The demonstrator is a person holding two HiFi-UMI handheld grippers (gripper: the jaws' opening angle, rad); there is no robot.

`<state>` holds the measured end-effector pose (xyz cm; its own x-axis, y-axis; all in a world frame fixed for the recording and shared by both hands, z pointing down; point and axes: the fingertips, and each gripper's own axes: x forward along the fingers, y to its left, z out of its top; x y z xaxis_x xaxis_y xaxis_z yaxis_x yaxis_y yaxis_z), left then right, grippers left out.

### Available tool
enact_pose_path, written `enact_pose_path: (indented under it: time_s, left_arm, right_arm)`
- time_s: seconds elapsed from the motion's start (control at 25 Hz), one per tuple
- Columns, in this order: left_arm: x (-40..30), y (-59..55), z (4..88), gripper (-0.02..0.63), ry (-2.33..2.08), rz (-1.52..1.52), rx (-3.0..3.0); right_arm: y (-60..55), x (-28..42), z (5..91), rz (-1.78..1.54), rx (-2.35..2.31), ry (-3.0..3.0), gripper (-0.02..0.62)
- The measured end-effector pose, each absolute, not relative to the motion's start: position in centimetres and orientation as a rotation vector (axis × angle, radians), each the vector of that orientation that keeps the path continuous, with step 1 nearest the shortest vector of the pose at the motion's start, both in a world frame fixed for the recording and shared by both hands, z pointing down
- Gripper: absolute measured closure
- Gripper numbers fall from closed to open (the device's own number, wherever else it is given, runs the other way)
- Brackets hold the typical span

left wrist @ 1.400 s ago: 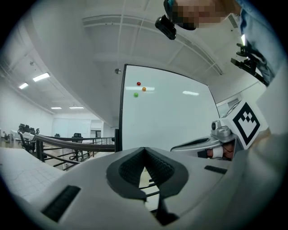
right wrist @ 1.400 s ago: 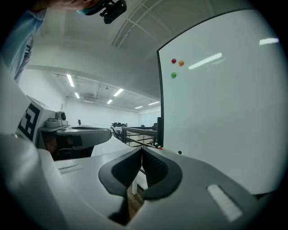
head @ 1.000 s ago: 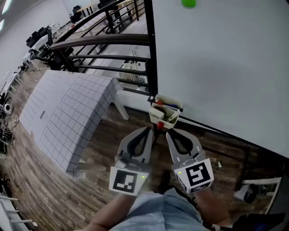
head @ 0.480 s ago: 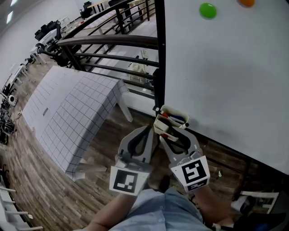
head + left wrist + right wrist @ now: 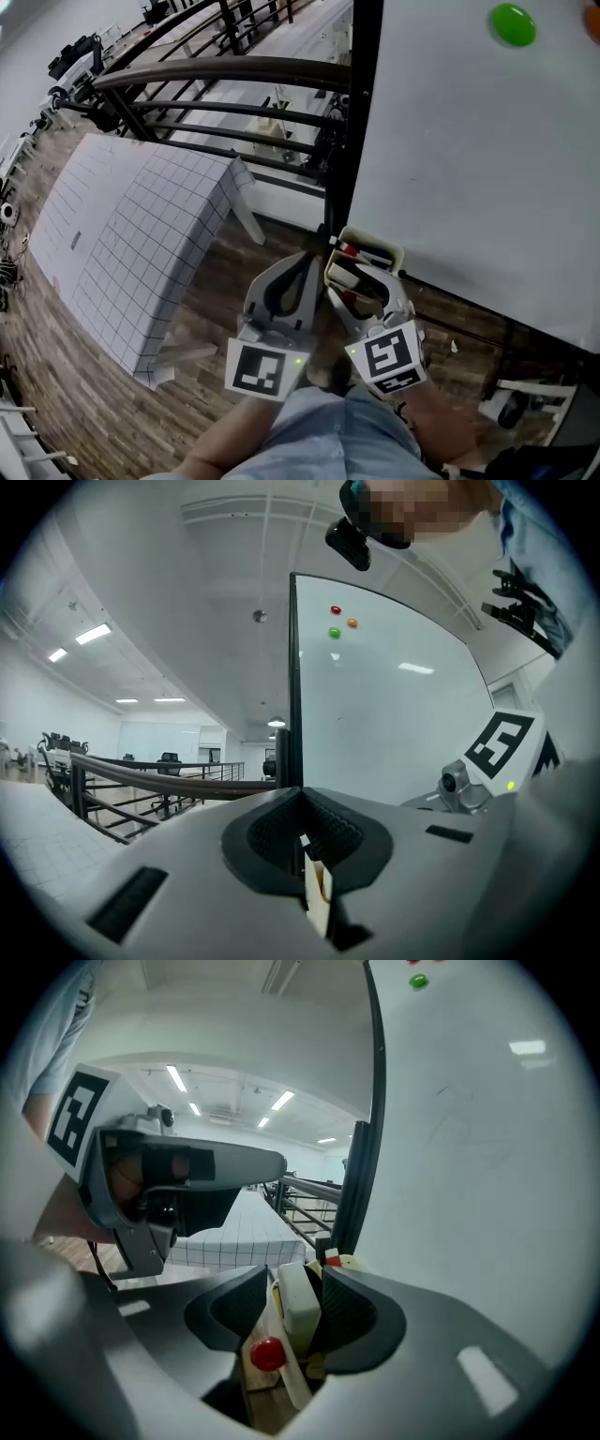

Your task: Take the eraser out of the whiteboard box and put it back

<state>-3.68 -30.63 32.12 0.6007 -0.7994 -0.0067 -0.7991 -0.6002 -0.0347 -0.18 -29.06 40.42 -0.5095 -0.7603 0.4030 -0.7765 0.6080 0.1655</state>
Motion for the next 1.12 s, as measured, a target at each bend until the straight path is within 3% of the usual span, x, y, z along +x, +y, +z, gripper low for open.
enact_pose_path:
  time_s: [0.6,1.12]
  left_arm:
    - [-4.9,-32.9,33.2,0.607,1.304,-0.041,-2.851]
    - [-4.5,-31.5,32.4,0.607,1.322,-0.008,-2.817]
  right_arm:
    - [-30.1,-1.0,41.7,0.024,1.253,-2.242,0.411]
    - [-29.3,-0.3,39.0,-0.021,1.284,-2.306,0.466]
